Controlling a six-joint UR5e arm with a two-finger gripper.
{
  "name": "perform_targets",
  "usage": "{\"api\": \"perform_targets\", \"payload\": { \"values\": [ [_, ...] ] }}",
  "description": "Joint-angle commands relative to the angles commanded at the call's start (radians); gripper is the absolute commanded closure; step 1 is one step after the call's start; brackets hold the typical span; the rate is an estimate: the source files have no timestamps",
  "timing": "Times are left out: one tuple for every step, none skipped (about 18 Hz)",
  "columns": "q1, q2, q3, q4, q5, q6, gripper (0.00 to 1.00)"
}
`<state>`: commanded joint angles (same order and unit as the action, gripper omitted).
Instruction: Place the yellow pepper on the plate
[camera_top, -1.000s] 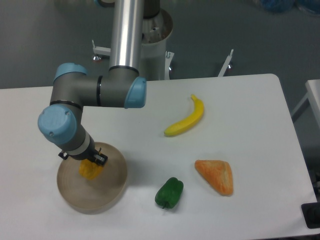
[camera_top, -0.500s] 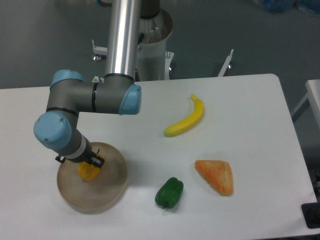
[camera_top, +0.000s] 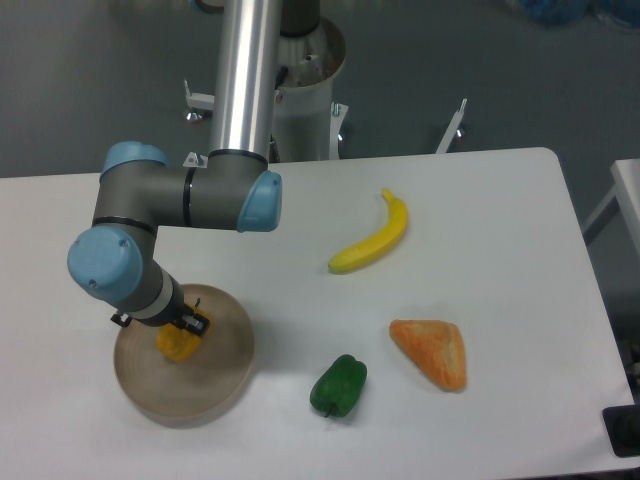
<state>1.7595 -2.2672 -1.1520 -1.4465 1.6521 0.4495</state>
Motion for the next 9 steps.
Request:
{"api": "perform_targets", "payload": {
  "values": [
    [0.0,0.002,-0.006,0.0,0.0,0.0,0.28],
    [0.0,0.003,-0.005,0.0,0.0,0.0,0.16],
    [0.0,0.006,-0.005,0.0,0.0,0.003,0.08],
    [0.0,0.009,-0.005,-0.002,-0.002,0.005,0.05],
    [0.0,0.012,-0.005,-0.002,-0.002,0.008,0.02],
    [0.002,0.014,-0.002,-0.003,-0.002,0.011,0.01],
    [0.002,0.015,-0.003,-0.003,-0.003,0.011,0.01],
    [0.002,0.021,-0.005,-0.005,-0.008,0.015,0.01],
    [0.002,0.026,-0.006,-0.005,-0.008,0.015,0.01]
  ]
}}
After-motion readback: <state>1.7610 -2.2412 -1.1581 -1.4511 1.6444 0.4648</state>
